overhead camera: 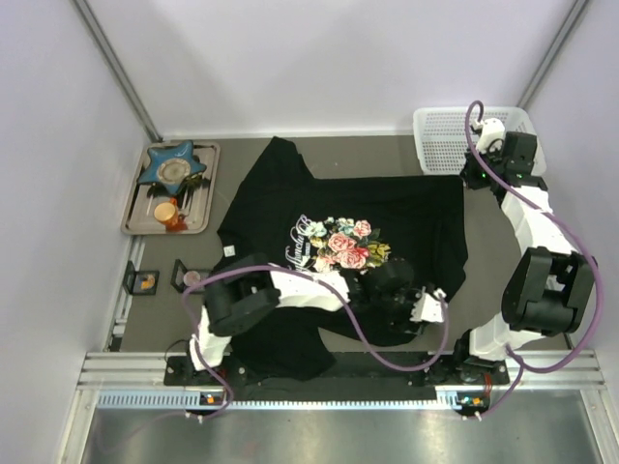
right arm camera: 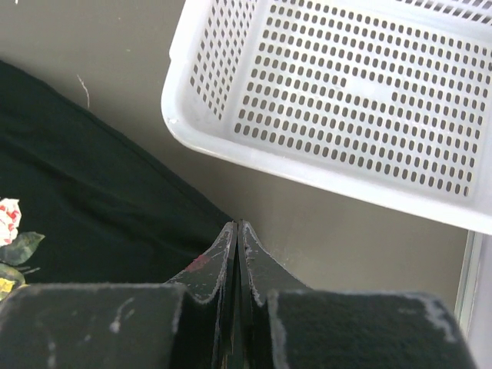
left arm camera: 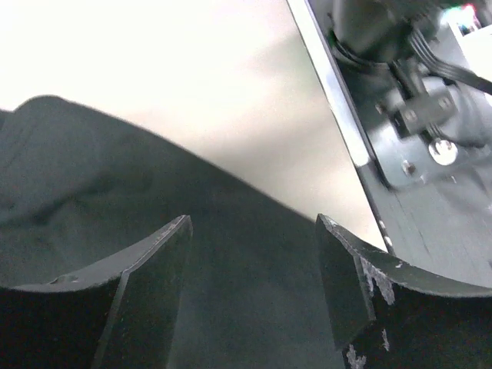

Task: Pin the brooch onto the clothing
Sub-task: Flatten out the clothes at the center of the board.

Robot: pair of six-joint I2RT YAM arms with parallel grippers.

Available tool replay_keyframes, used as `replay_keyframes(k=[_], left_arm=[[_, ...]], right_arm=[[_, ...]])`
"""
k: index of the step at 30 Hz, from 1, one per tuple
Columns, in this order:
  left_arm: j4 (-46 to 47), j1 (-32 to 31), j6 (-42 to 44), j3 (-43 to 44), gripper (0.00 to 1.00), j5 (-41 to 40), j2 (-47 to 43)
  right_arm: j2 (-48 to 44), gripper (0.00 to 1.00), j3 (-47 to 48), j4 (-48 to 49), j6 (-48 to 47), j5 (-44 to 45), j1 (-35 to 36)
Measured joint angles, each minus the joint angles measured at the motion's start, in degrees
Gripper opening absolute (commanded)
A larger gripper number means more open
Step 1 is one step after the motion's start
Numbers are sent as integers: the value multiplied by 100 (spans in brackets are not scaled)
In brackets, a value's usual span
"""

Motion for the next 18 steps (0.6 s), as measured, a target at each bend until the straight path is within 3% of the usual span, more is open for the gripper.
replay_keyframes(k=[10, 13, 14, 18], left_arm=[[304, -319, -695, 1357, 64, -970, 1331], [278, -404, -813, 1364, 48, -1329, 1473], [238, -424, -846, 1403, 33, -1480, 1482], [98, -448, -975, 1423, 3, -1827, 1480]], right_arm=[[0, 0, 76, -151, 31, -50, 15], [0, 0, 76, -175, 28, -61, 15], [0, 0, 76, -179, 28, -72, 17], [-46, 0, 76, -295, 35, -98, 48]])
